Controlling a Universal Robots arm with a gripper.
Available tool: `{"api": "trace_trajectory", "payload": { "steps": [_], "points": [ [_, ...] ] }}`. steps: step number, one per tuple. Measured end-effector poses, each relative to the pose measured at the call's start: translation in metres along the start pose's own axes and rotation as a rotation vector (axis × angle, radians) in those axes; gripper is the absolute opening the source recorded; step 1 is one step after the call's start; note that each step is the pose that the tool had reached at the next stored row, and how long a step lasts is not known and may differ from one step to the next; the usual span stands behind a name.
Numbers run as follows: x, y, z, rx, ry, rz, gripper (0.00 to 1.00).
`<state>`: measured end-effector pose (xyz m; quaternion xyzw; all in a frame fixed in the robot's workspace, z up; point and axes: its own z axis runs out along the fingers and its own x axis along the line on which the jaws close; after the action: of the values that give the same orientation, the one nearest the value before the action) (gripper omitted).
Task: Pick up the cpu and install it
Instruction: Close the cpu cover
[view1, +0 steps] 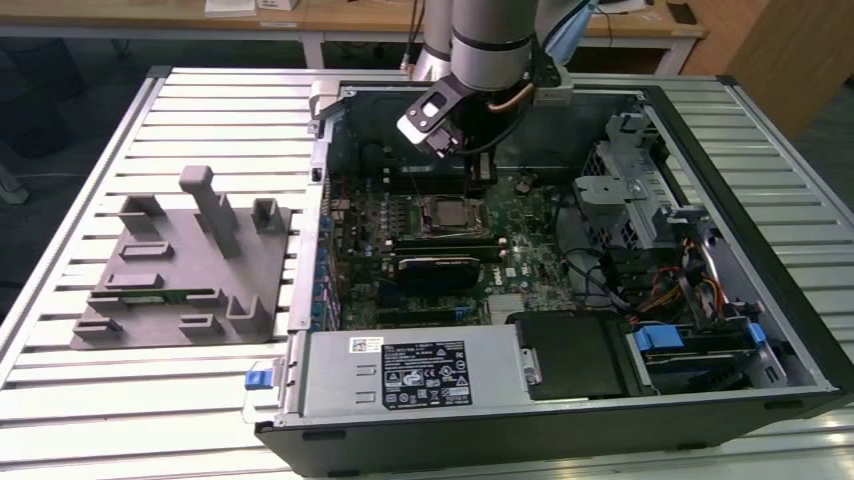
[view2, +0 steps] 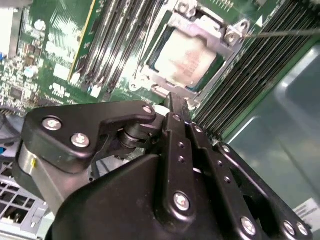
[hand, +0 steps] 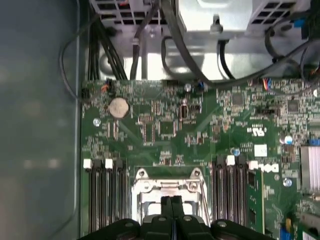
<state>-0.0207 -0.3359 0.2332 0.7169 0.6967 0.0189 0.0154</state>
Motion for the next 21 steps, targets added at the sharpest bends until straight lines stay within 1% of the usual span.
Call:
{"api": "trace_trajectory", "payload": {
  "steps": [3,7,12,16,21],
  "points": [
    [-0.0001,-0.0022,0.0025,0.0008,-0.0003,0.0,0.11],
    [-0.0001,-0.0039,0.0069,0.0048,-0.0009,0.0,0.11],
    [-0.0004,-0.0122,0.0108,0.0056,-0.0023,0.001,0.11],
    [-0.0006,-0.0183,0.0119,0.0056,-0.0042,0.002,0.11],
    [-0.0006,-0.0188,0.0119,0.0056,-0.0042,0.001,0.11]
  ]
}}
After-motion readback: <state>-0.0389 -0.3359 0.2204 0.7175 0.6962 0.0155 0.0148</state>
